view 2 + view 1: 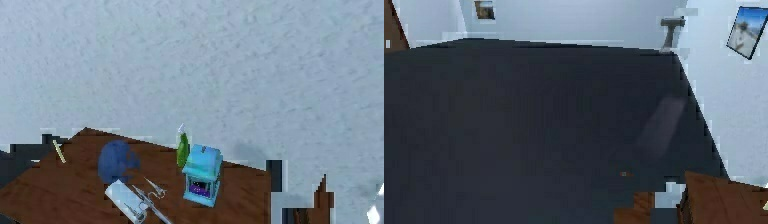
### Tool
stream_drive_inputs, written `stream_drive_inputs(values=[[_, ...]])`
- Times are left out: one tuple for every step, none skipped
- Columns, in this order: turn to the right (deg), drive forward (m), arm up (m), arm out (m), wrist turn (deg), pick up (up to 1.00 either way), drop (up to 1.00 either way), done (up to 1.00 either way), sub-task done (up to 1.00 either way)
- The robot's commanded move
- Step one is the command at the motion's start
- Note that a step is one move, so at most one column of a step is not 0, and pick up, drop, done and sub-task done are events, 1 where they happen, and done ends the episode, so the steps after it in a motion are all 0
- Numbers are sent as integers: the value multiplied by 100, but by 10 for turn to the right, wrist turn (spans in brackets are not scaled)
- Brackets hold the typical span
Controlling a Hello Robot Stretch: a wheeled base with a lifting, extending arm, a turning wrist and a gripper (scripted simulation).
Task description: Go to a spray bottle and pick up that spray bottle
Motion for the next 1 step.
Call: stream_drive_inputs(values=[[0,0,0,44,0,0,0,0,0]])
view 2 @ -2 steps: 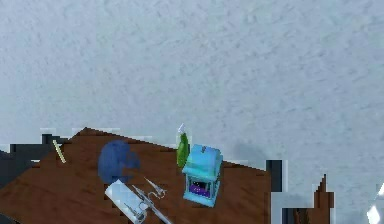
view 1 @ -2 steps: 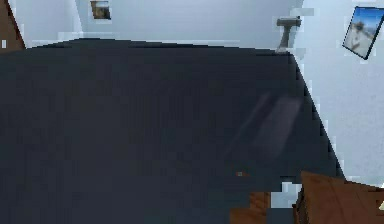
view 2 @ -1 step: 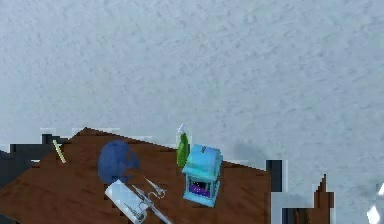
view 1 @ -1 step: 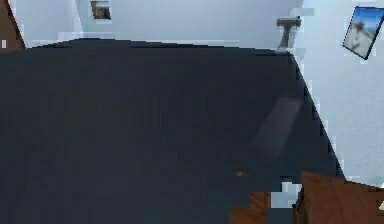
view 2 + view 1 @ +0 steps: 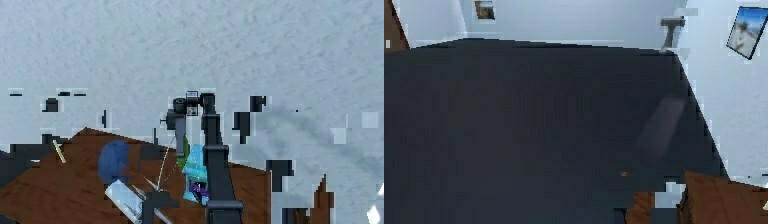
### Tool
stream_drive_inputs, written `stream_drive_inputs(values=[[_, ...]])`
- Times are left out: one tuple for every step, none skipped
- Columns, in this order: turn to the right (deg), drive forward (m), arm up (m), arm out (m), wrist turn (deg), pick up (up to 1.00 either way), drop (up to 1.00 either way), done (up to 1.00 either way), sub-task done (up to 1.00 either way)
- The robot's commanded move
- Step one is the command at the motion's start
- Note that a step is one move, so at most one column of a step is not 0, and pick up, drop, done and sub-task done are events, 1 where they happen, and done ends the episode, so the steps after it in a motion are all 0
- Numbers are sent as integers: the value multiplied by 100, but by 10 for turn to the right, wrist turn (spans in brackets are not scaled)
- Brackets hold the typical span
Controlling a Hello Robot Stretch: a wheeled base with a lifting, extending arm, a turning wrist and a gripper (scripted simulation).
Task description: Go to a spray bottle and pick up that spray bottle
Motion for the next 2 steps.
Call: stream_drive_inputs(values=[[0,0,0,0,450,0,0,0,0],[0,0,0,0,450,0,0,0,0]])
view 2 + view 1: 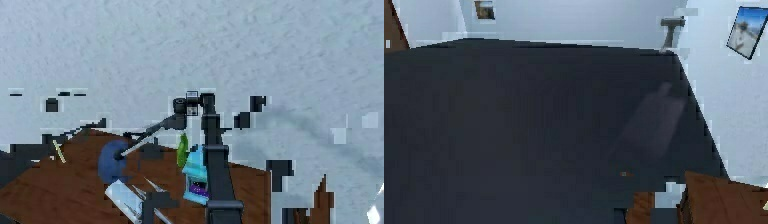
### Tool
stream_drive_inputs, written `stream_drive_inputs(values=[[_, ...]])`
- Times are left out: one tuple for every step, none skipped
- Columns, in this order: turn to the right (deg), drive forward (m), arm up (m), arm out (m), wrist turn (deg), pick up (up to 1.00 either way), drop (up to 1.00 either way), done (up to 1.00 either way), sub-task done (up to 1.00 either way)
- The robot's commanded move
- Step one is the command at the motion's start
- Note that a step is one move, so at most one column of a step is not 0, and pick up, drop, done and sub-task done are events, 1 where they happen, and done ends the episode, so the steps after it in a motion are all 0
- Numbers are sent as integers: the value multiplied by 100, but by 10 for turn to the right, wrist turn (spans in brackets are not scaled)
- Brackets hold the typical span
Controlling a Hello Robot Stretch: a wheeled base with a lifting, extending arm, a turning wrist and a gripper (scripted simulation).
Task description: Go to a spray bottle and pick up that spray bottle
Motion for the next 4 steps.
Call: stream_drive_inputs(values=[[0,0,0,0,450,0,0,0,0],[0,0,0,0,390,0,0,0,0],[0,0,-30,0,0,0,0,0,0],[0,0,0,0,0,100,0,0,0]])
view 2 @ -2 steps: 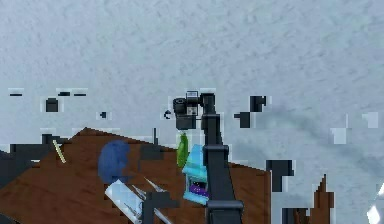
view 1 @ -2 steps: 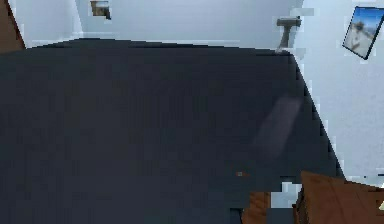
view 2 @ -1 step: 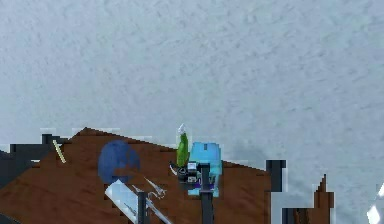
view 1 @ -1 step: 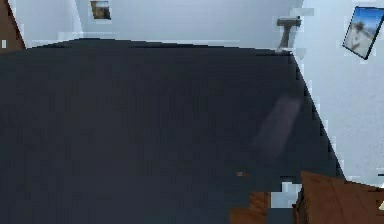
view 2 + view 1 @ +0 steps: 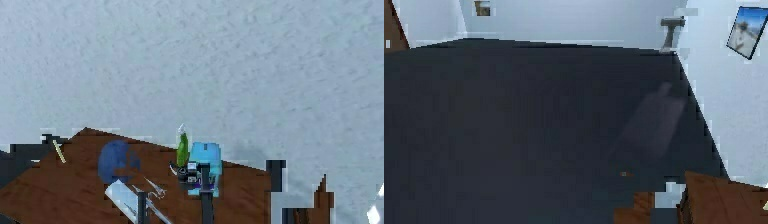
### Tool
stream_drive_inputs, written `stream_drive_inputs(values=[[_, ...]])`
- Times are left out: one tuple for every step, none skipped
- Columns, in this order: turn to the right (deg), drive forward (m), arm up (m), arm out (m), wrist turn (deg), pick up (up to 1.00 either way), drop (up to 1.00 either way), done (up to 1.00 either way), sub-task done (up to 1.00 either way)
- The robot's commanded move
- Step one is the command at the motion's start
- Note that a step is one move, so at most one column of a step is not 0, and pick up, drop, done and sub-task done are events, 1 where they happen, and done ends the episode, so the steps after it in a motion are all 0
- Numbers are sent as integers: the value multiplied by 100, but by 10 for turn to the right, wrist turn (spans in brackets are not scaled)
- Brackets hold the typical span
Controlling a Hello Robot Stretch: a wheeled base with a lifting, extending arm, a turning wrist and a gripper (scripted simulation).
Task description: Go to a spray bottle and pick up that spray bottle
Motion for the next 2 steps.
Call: stream_drive_inputs(values=[[0,0,10,0,0,0,0,0,0],[0,0,0,0,0,0,0,100,0]])
